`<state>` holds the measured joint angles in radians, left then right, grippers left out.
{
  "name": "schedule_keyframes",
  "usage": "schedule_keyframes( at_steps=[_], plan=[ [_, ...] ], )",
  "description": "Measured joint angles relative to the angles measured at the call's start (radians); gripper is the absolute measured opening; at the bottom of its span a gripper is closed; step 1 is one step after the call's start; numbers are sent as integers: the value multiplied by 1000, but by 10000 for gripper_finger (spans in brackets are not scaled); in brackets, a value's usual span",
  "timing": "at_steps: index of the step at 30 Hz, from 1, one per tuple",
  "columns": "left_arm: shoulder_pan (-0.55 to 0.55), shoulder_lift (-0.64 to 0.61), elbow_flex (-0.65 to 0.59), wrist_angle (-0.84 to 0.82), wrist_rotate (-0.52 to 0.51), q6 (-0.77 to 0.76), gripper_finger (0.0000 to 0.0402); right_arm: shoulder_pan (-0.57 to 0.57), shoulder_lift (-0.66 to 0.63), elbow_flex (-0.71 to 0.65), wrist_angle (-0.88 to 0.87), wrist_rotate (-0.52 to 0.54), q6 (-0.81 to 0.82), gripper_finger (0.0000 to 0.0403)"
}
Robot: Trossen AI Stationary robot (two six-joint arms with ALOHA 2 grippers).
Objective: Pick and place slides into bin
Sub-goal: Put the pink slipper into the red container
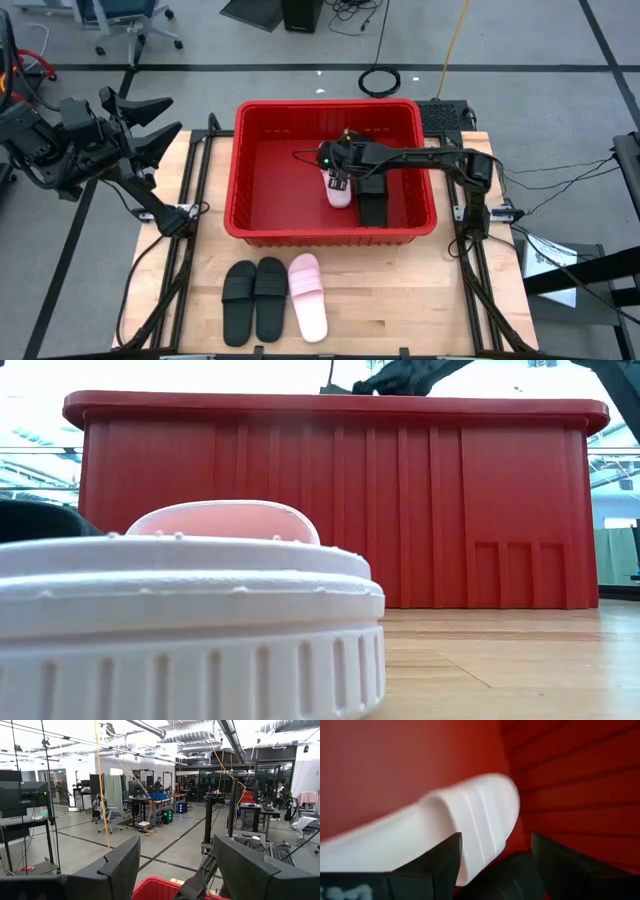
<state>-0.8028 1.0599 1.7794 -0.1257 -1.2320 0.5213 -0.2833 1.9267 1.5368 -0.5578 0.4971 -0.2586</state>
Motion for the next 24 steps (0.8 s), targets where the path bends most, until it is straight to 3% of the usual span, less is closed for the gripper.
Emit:
schedule_keyframes(
  at_steps=[6, 11, 17, 24],
  plan=[
    [0, 0, 0, -6, 0, 21, 255, 44, -117, 0, 60, -1, 81, 227],
    [0, 0, 0, -6, 0, 68, 255, 72, -227, 0, 183, -9, 255, 226],
    [0, -8, 0, 6, 5, 78, 255, 73, -334, 0, 528, -138, 382, 226],
    [-11, -23, 0, 19, 40, 105, 255, 88, -366, 0, 1035, -293, 469, 226]
  ],
)
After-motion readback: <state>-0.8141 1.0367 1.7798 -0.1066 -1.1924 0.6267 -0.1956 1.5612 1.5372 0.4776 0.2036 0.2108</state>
